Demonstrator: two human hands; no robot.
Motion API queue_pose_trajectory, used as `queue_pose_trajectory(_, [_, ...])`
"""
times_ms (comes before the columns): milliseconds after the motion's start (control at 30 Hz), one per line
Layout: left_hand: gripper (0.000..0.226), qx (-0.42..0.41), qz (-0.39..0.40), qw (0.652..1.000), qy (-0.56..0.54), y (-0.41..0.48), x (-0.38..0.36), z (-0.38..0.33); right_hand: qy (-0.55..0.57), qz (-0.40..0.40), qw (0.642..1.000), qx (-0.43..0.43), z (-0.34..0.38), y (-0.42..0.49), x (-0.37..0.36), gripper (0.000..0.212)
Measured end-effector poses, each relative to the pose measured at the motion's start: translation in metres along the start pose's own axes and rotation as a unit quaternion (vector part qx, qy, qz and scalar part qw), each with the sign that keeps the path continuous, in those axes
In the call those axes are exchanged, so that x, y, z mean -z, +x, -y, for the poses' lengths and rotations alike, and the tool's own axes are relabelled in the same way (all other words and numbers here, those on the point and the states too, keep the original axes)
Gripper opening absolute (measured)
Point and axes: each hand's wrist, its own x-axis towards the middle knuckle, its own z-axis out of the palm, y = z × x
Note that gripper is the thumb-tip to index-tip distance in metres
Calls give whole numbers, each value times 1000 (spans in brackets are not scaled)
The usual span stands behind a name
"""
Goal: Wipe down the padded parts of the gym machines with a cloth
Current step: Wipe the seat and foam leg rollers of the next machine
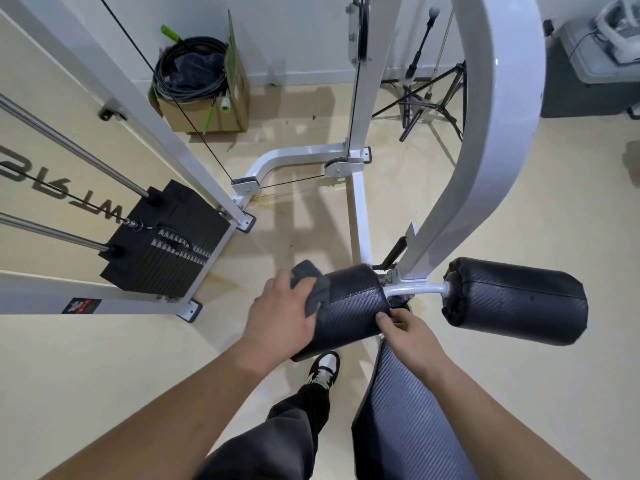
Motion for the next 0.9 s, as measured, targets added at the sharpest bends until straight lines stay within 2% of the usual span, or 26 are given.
queue_pose_trajectory(100, [44,2,-13,1000,-13,-18,1,13,-66,-31,997,23,12,7,0,36])
queue_pose_trajectory(167, [41,7,-14,1000,-5,-18,-1,-5,-74,-42,995,48,19,15,-4,25])
queue_pose_trajectory(300, [42,-20,-9,1000,12,14,-11,-60,-58,-22,996,59,25,21,-1,28])
queue_pose_trajectory(400, [47,-68,42,997,9,50,-7,-80,-45,-4,998,52,26,25,3,28])
queue_pose_trajectory(500, [53,-91,88,992,-5,57,1,-69,-35,-6,998,42,25,26,3,29])
queue_pose_trajectory(600, [50,-45,70,996,3,27,6,-31,-8,-3,1000,27,21,21,2,27])
queue_pose_trajectory(767, [45,96,15,995,-34,-7,10,34,-2,0,1000,21,21,22,5,21])
queue_pose_trajectory(833, [44,90,11,995,-34,-1,11,27,8,-7,1000,13,22,25,3,32])
queue_pose_trajectory(900, [42,36,14,999,-13,14,10,0,0,-23,1000,11,19,24,0,40])
